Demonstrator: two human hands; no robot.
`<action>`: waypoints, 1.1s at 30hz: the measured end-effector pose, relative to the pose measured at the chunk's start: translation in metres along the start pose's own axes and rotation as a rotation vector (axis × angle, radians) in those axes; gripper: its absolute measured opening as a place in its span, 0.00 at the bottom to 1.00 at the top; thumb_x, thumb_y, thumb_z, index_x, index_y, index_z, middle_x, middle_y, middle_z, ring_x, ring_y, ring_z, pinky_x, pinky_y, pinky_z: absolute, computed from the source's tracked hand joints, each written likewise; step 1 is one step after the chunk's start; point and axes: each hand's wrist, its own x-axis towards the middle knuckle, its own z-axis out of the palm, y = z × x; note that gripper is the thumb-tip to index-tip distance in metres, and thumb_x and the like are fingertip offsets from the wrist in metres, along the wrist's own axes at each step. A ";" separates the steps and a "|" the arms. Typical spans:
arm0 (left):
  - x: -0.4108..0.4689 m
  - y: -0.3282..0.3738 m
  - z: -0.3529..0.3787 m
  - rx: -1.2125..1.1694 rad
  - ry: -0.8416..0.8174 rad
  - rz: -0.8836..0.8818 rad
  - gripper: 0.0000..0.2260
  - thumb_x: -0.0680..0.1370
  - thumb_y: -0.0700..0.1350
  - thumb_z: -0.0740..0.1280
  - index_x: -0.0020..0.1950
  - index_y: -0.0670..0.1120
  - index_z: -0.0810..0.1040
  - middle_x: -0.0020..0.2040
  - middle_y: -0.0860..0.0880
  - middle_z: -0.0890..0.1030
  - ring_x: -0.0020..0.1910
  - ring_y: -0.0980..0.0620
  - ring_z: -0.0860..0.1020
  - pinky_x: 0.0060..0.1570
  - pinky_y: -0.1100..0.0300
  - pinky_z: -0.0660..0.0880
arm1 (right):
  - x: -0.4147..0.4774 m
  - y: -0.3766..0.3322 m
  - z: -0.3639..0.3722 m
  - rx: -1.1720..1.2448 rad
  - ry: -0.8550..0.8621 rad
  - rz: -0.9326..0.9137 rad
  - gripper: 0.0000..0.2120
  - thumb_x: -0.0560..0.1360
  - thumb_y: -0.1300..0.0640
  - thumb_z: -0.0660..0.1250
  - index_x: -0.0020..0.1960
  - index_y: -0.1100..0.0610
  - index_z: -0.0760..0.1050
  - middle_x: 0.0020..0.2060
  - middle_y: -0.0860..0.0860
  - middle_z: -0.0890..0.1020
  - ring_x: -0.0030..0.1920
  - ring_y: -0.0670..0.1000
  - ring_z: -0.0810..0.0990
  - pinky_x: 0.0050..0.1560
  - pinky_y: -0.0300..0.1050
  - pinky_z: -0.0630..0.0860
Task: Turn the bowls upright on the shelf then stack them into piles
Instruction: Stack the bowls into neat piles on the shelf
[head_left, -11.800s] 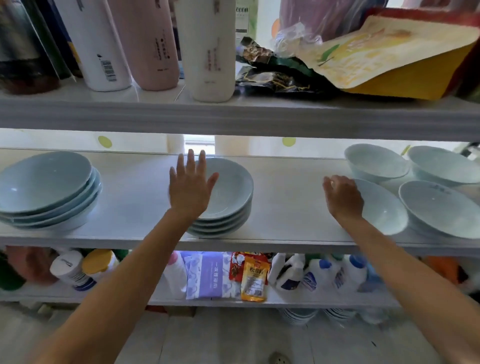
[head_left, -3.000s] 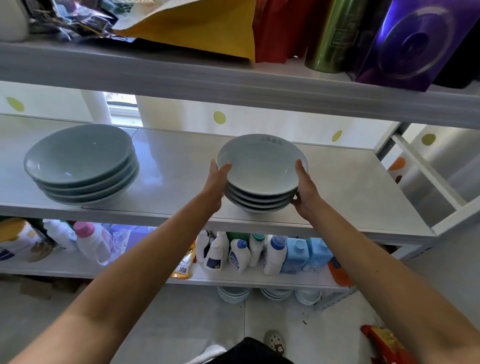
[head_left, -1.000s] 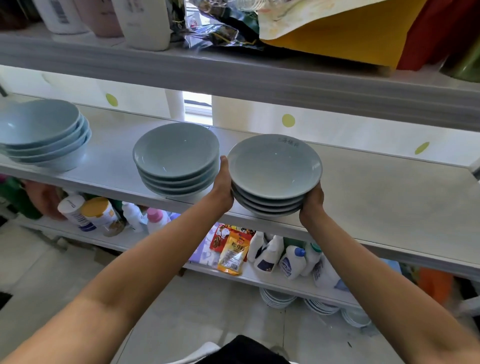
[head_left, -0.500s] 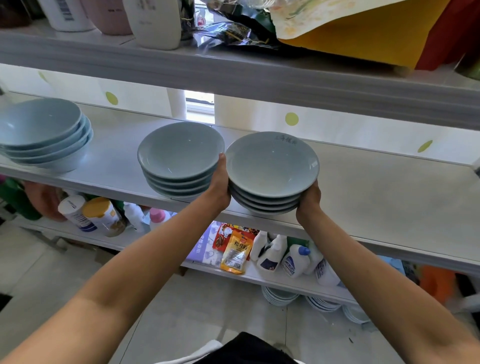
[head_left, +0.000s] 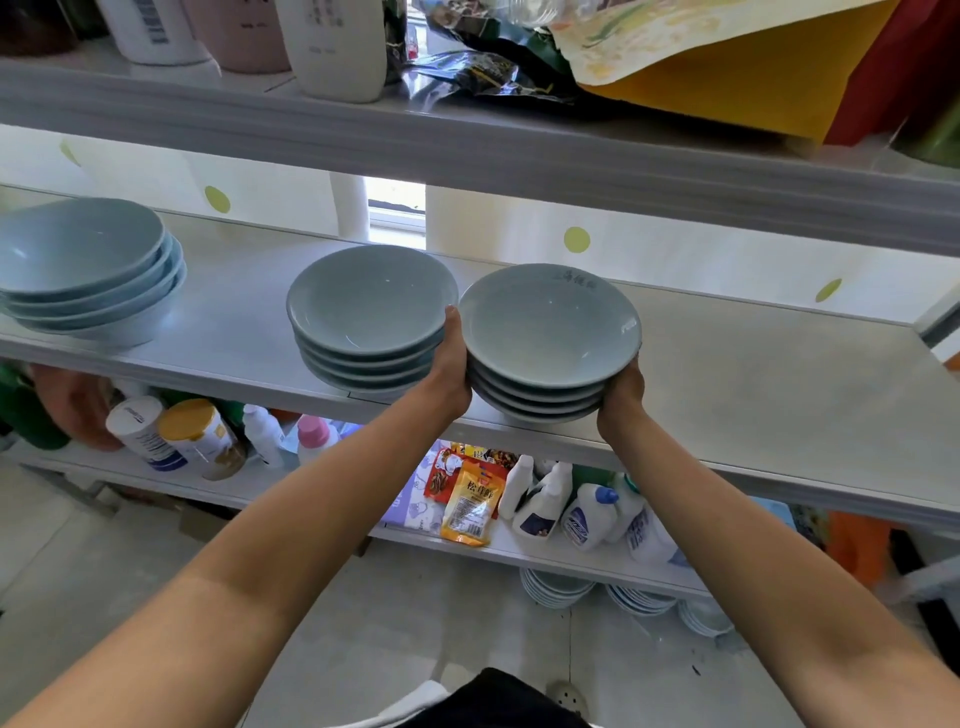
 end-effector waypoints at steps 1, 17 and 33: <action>-0.003 0.000 0.000 0.008 0.001 -0.006 0.29 0.80 0.63 0.44 0.69 0.47 0.71 0.62 0.45 0.77 0.62 0.48 0.74 0.56 0.56 0.72 | -0.001 0.000 0.000 -0.003 0.002 0.008 0.22 0.80 0.42 0.54 0.63 0.55 0.74 0.48 0.50 0.80 0.49 0.51 0.77 0.50 0.44 0.75; -0.036 -0.013 -0.048 0.344 -0.013 -0.029 0.25 0.82 0.55 0.54 0.77 0.48 0.58 0.77 0.50 0.60 0.76 0.51 0.57 0.74 0.52 0.51 | -0.045 0.049 0.013 0.001 0.161 0.142 0.31 0.80 0.37 0.42 0.76 0.54 0.58 0.73 0.53 0.66 0.72 0.56 0.64 0.72 0.48 0.62; -0.051 0.058 -0.168 0.032 0.411 -0.069 0.25 0.82 0.58 0.49 0.74 0.46 0.62 0.70 0.45 0.67 0.67 0.43 0.69 0.66 0.46 0.66 | -0.096 0.071 0.131 -0.343 -0.311 0.103 0.26 0.82 0.43 0.48 0.77 0.53 0.54 0.76 0.52 0.59 0.75 0.55 0.58 0.74 0.52 0.55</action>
